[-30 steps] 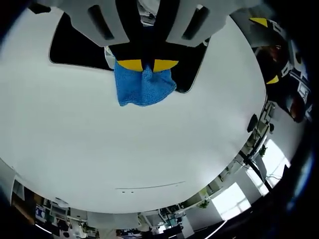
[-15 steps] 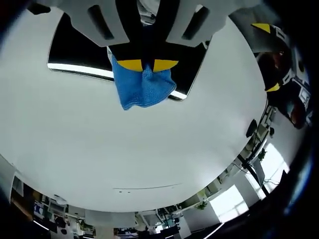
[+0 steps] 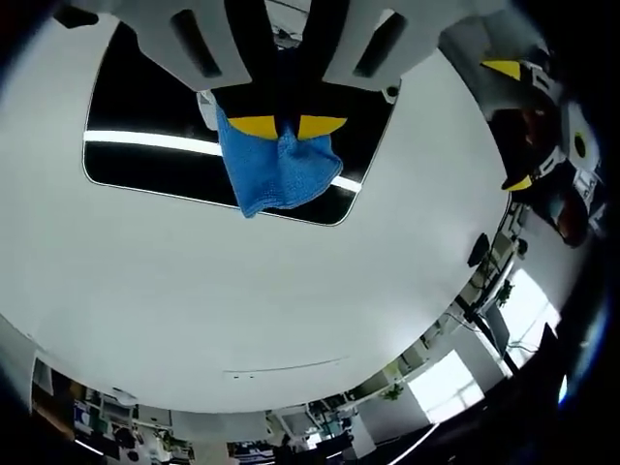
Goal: Wipe the mirror surface with the cleaning cloth until all visible marks leave the cleaned area.
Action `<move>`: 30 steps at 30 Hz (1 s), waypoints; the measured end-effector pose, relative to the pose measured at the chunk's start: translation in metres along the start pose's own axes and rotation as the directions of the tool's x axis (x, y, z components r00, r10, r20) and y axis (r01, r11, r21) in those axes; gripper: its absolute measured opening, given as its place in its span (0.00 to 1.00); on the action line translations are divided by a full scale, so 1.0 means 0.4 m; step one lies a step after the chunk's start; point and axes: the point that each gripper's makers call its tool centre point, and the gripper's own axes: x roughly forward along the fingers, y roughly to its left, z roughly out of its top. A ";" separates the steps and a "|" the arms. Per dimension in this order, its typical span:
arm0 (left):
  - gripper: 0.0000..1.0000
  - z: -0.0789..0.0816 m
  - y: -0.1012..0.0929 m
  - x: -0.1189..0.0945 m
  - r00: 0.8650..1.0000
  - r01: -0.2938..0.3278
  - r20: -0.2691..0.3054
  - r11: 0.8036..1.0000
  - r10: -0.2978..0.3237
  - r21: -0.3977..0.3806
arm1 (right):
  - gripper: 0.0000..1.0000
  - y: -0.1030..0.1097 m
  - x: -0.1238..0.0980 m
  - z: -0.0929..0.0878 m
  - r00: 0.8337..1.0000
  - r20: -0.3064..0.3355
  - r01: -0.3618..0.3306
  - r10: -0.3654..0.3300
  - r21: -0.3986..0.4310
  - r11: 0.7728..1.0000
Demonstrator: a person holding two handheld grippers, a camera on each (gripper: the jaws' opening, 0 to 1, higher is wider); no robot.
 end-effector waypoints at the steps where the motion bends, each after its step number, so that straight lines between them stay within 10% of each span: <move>1: 0.99 -0.001 0.001 0.000 1.000 0.000 0.000 1.000 0.000 0.001 | 0.00 0.003 -0.006 -0.005 1.000 -0.004 -0.002 0.002 -0.001 1.000; 30: 0.99 0.001 -0.003 -0.002 1.000 0.000 -0.003 1.000 0.000 0.002 | 0.00 0.046 -0.060 -0.111 0.998 -0.015 -0.062 0.062 -0.005 0.998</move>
